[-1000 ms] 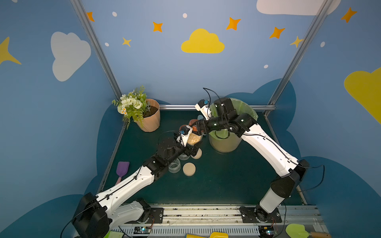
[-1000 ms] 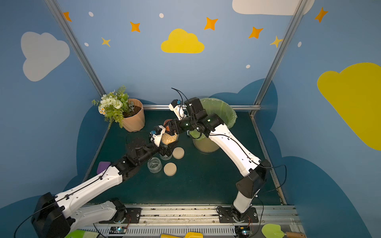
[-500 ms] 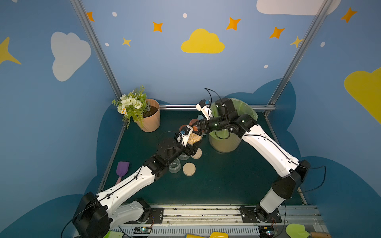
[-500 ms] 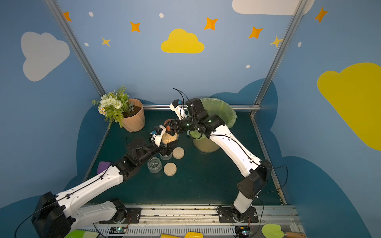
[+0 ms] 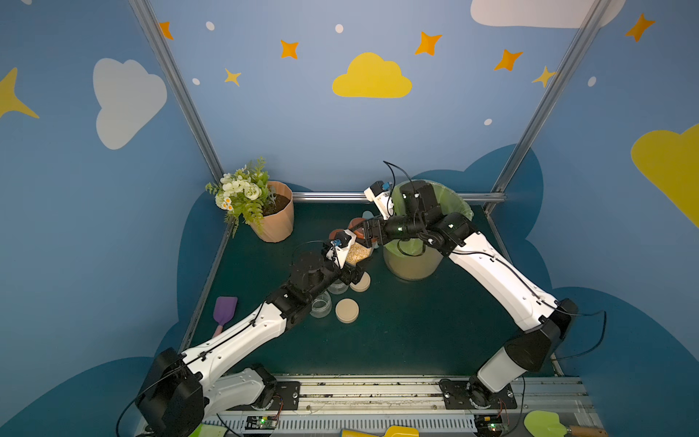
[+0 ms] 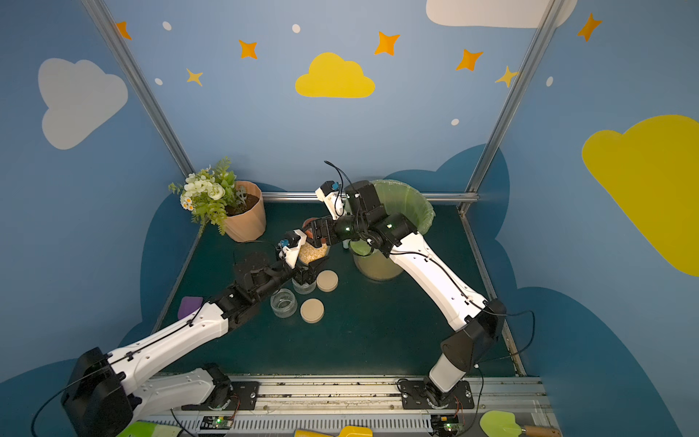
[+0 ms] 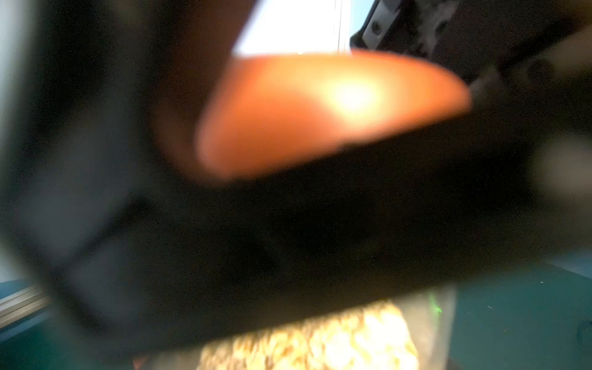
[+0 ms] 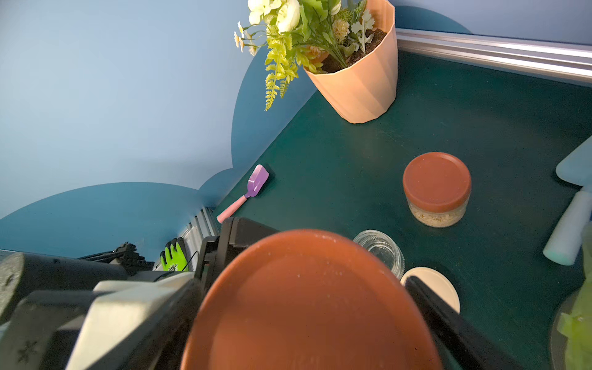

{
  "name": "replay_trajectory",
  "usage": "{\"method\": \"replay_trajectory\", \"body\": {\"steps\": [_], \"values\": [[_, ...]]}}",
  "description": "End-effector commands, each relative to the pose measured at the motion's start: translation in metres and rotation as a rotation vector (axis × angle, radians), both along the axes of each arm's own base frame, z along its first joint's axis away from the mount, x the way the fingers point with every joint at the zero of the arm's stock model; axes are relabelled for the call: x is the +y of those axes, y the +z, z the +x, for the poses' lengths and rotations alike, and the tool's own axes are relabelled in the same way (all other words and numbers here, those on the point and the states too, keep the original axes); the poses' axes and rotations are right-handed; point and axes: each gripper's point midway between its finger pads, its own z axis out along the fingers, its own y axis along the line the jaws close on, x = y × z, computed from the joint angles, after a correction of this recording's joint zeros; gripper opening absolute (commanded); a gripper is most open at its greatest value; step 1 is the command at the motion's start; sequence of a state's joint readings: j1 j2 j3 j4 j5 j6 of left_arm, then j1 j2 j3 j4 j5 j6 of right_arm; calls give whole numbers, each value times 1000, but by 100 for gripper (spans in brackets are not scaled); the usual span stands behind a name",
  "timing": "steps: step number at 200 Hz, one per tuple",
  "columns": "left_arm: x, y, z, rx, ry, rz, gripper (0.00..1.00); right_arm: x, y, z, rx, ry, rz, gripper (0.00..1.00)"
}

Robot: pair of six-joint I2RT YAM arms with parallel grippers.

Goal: Empty expired oatmeal from jars
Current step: Pick up the jar from the center of the board.

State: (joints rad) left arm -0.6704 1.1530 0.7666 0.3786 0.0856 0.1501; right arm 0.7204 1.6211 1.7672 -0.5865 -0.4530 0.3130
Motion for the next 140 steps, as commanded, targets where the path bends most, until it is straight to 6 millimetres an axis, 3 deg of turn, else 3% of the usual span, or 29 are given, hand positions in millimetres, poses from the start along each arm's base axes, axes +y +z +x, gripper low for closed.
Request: {"method": "replay_trajectory", "body": {"steps": [1, 89, 140], "values": [[5, 41, 6, -113, 30, -61, 4, -7, 27, -15, -37, 9, 53, 96], [13, 56, 4, -232, 54, 3, 3, -39, 41, -27, 51, -84, 56, 96], [2, 65, 2, -352, 21, 125, 3, -79, 40, -22, 326, -208, 99, 97]]}}
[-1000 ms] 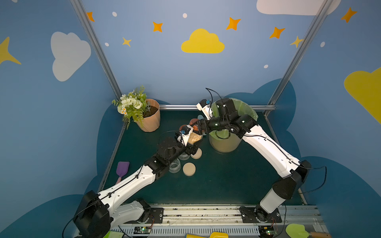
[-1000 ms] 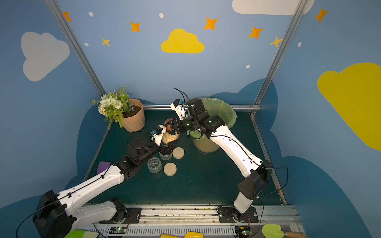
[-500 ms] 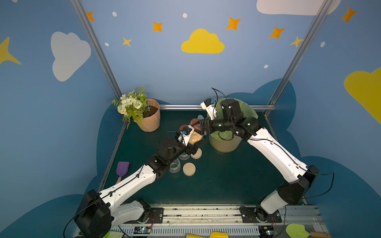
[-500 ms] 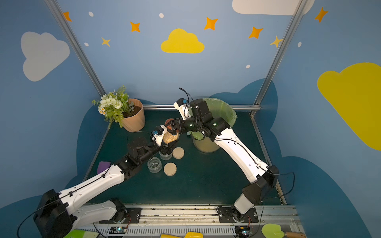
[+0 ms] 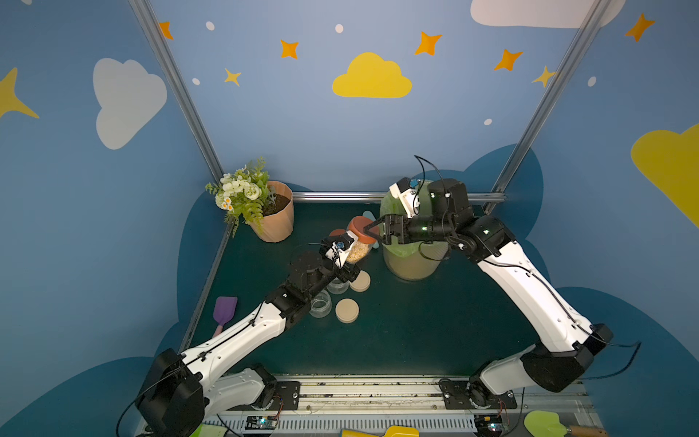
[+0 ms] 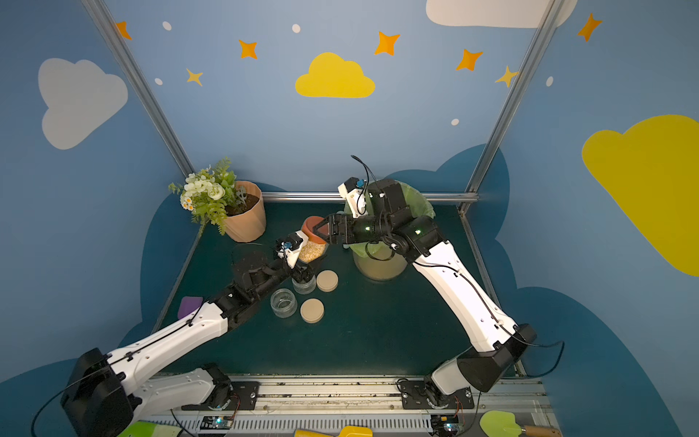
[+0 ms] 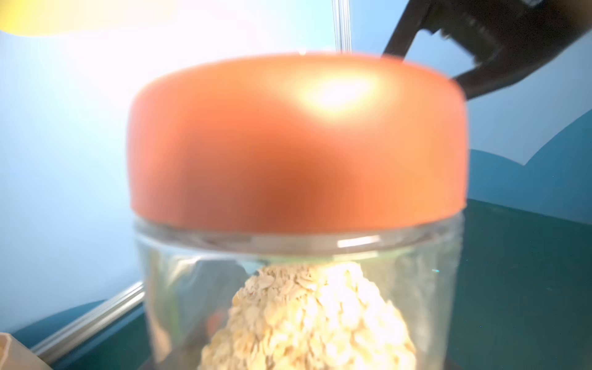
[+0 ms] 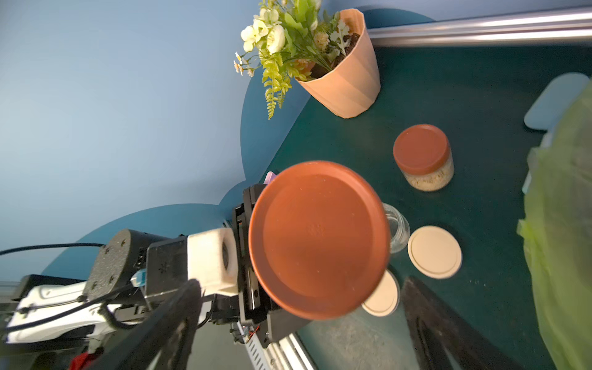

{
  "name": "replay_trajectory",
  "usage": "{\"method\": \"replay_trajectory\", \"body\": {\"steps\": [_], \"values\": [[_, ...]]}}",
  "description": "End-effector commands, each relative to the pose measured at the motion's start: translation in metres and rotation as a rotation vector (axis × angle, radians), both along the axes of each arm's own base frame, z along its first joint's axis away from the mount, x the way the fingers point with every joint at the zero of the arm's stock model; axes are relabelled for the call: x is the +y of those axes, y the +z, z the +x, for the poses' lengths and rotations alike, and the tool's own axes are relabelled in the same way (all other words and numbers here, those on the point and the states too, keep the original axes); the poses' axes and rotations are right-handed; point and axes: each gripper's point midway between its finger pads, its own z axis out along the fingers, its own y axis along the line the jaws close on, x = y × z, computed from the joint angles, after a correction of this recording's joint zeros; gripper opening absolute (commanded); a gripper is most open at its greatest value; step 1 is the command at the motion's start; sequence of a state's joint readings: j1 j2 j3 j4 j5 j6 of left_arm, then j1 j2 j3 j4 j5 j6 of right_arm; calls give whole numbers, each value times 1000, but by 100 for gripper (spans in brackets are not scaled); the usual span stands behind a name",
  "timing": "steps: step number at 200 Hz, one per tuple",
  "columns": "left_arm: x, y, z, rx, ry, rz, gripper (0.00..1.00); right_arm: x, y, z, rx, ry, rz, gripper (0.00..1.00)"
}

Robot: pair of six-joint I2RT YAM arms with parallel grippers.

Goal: Empty expired oatmeal from jars
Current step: Pick up the jar from the center of the board, then unscrew the lid from the jar.

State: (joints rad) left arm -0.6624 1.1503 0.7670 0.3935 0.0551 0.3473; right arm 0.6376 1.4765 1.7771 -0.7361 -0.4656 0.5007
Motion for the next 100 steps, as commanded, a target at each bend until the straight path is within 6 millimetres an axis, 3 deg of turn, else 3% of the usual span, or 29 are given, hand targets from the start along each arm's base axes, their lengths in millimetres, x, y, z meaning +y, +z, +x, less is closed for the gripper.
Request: {"method": "replay_trajectory", "body": {"steps": [1, 33, 100], "values": [[-5, 61, -3, -213, -17, -10, 3, -23, 5, -6, 170, -55, 47, 97], [-10, 68, -6, -287, -18, 71, 4, -39, -2, -2, 321, -90, 48, 97], [-15, 67, -4, -330, -31, 165, 3, -28, -4, -4, 411, -51, -14, 97]]}}
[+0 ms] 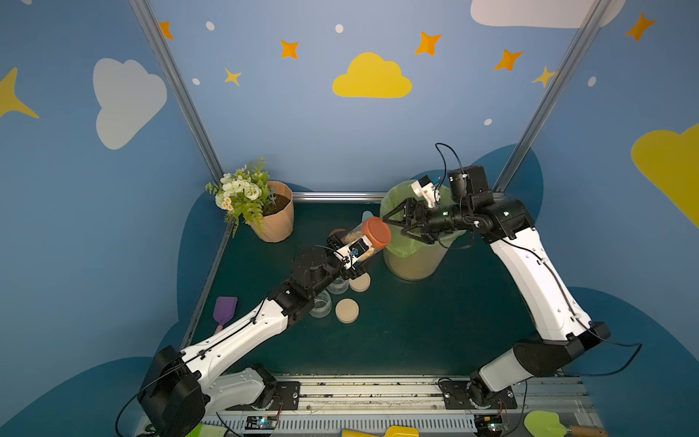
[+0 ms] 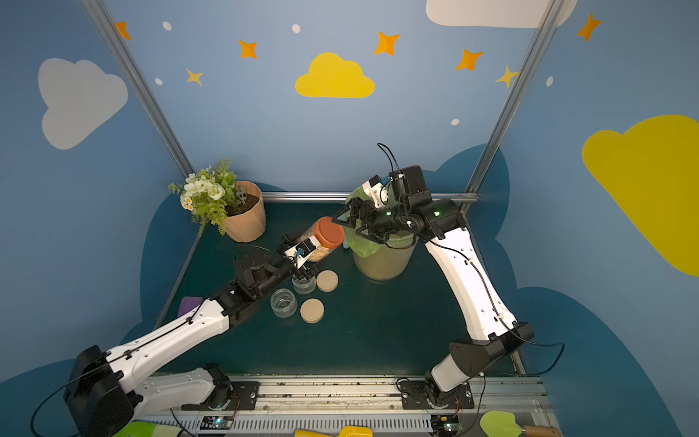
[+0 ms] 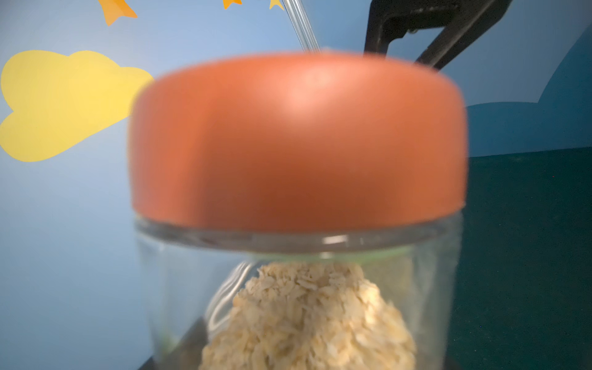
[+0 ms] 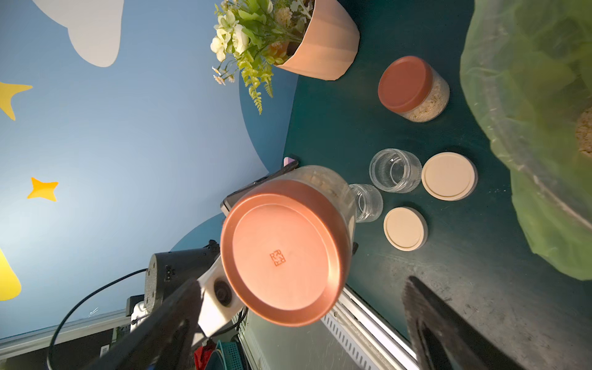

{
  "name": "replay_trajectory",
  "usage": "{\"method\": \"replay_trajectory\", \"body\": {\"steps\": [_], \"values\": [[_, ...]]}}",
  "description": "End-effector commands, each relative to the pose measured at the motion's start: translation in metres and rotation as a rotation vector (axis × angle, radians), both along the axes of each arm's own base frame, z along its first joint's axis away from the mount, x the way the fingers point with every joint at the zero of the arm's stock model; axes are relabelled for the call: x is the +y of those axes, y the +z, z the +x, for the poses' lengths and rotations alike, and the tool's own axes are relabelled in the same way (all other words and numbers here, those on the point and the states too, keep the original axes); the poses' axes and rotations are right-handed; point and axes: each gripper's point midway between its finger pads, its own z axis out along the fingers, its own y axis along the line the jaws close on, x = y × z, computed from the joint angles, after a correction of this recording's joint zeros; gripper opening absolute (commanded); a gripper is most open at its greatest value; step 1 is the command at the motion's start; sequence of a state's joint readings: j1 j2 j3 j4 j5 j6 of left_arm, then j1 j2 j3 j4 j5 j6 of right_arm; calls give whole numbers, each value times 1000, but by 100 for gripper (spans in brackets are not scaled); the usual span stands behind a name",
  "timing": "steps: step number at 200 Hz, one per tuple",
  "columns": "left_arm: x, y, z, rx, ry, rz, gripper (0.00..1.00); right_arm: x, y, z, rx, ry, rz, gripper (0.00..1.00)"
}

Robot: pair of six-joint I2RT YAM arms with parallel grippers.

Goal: Empty expired oatmeal from jars
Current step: Unscrew the lid from the jar.

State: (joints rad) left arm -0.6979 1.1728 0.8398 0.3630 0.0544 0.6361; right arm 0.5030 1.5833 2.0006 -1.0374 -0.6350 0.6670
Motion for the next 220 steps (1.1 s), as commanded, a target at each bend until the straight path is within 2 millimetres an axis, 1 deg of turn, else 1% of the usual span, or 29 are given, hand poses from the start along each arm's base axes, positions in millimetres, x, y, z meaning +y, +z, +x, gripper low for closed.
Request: {"method": "replay_trajectory", "body": {"steps": [1, 39, 60, 74, 93, 112, 131, 154, 174, 183, 192, 205, 211, 220], "values": [[0, 47, -1, -131, 3, -49, 3, 2, -7, -10, 65, 31, -36, 97], [-3, 45, -1, -125, -3, -46, 3, 16, -10, -13, 60, 82, -83, 97], [-6, 48, -2, -129, -14, -51, 3, 18, -19, -14, 57, 97, -139, 97], [-7, 51, -4, -135, -21, -54, 3, 20, -21, -13, 41, 106, -165, 97], [-8, 50, -3, -137, -18, -44, 3, 22, -24, -16, 15, 124, -218, 97], [-8, 51, -3, -138, -19, -47, 3, 19, -29, -16, -13, 131, -287, 97], [-9, 50, -3, -134, -22, -47, 3, 21, -29, -15, -25, 136, -285, 97], [-10, 48, -3, -130, -23, -43, 3, 22, -25, -15, -59, 140, -285, 93], [-10, 51, -7, -121, -38, -63, 3, 20, -26, -15, -92, 154, -310, 81], [-10, 53, -11, -115, -52, -85, 3, 20, -25, -16, -131, 170, -323, 78], [-11, 55, -16, -97, -85, -114, 3, 22, -23, -18, -175, 201, -323, 77], [-12, 60, -26, -53, -151, -163, 3, 32, -19, -25, -250, 282, -295, 75], [-16, 63, -35, -31, -213, -187, 3, 36, -16, -27, -290, 315, -280, 72], [-18, 67, -44, -3, -273, -224, 3, 43, -9, -35, -383, 407, -245, 72]]}}
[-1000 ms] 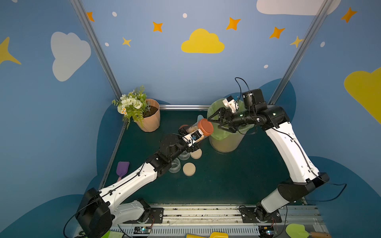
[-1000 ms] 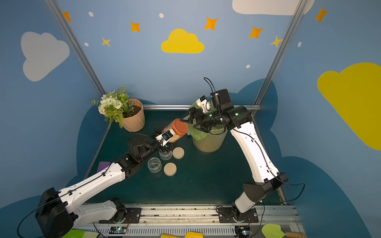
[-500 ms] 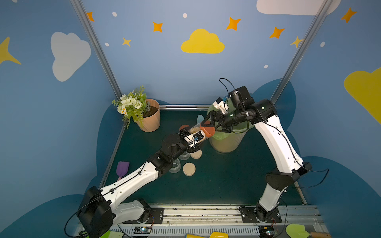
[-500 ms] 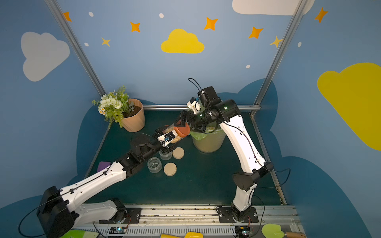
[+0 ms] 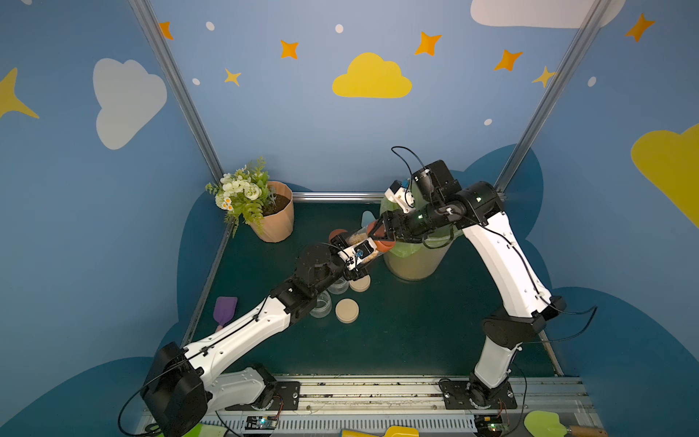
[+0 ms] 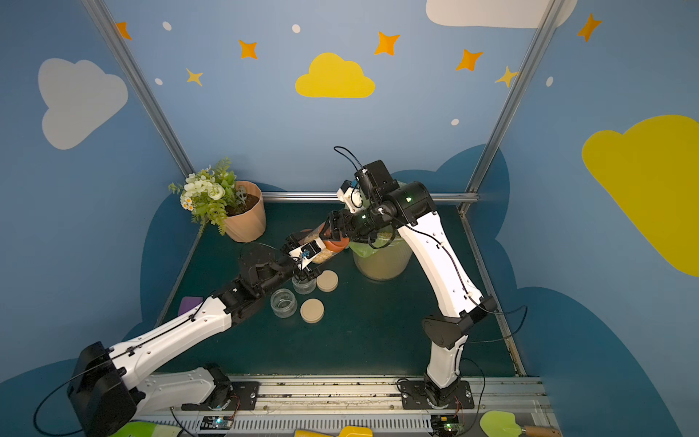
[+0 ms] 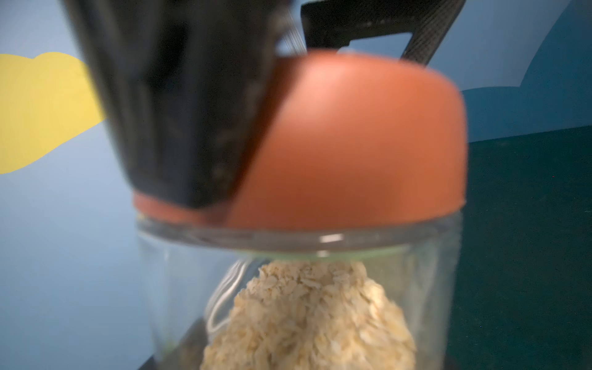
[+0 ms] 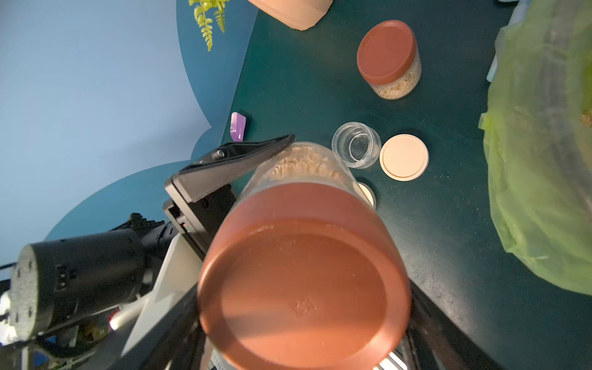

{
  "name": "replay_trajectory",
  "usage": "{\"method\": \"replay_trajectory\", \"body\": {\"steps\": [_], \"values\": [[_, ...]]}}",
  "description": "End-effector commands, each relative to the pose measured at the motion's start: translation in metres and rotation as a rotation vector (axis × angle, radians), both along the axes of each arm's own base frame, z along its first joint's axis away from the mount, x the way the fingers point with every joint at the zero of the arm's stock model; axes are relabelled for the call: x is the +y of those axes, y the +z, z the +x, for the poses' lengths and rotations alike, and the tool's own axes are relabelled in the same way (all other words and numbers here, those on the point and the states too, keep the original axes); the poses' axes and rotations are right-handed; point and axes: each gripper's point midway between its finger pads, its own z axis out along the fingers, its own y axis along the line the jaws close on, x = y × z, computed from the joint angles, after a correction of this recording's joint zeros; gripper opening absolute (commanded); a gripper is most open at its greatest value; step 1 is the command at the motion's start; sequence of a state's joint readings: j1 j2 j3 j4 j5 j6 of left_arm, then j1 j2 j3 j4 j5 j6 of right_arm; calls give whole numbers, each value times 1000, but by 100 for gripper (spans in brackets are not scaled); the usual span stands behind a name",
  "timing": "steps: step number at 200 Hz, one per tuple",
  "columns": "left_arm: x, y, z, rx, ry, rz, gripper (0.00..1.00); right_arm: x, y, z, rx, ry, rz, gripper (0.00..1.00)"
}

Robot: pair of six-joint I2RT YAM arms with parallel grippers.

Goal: Empty expired oatmeal from jars
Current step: Unscrew the lid from the jar.

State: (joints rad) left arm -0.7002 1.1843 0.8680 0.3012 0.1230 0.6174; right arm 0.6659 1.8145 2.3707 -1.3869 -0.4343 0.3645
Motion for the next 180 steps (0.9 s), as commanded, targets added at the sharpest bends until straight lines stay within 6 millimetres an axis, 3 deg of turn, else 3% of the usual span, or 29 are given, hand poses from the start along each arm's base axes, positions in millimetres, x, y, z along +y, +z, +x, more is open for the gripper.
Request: {"method": "replay_trajectory", "body": {"steps": [1, 31, 91, 180], "values": [[-8, 73, -38, -42, -205, -243, 3, 14, 19, -19, -213, 249, 54, 72], [-14, 89, -64, 26, -356, -346, 3, 21, 23, -57, -399, 590, 124, 71], [-14, 102, -80, 72, -434, -405, 4, 9, 3, -45, -727, 822, -120, 79], [-5, 99, -77, 58, -375, -410, 3, 3, -2, -35, -776, 864, -186, 80]]}}
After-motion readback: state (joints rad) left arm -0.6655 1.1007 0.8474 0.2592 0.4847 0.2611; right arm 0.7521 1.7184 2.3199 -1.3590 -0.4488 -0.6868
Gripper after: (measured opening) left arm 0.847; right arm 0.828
